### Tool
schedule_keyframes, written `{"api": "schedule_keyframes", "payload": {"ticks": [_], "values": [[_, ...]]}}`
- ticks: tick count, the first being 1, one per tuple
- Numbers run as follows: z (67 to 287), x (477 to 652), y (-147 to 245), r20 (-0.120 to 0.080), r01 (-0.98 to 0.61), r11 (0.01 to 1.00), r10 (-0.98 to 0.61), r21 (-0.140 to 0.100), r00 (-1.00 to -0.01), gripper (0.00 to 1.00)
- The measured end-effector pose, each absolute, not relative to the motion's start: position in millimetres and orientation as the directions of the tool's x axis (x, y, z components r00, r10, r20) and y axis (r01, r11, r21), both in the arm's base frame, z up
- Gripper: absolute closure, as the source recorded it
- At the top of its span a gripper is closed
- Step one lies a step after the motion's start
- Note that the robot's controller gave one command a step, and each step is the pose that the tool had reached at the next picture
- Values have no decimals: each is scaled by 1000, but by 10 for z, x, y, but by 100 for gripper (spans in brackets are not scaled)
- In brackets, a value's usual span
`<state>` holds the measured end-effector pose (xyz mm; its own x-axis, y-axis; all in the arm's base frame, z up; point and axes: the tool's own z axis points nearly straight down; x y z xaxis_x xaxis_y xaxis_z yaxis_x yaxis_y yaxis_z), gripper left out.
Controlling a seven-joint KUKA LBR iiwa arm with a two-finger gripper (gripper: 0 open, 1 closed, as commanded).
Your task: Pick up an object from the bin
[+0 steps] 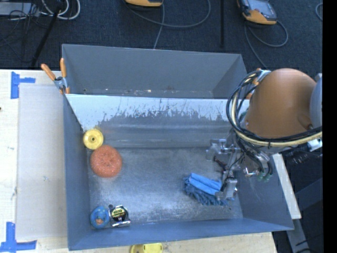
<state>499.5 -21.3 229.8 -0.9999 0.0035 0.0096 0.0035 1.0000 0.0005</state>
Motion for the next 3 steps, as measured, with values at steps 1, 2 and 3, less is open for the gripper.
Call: {"api": "schedule_keyframes", "payload": {"ticks": [1, 2, 3], "values": [[2316, 4996, -213, 7, 3, 1000, 3, 0, -1000, 0], [2238, 5037, -267, 0, -101, 995, -101, 0, -995, 0], [1571, 4864, -155, -4, -116, 993, -116, 0, -993, 0]]}}
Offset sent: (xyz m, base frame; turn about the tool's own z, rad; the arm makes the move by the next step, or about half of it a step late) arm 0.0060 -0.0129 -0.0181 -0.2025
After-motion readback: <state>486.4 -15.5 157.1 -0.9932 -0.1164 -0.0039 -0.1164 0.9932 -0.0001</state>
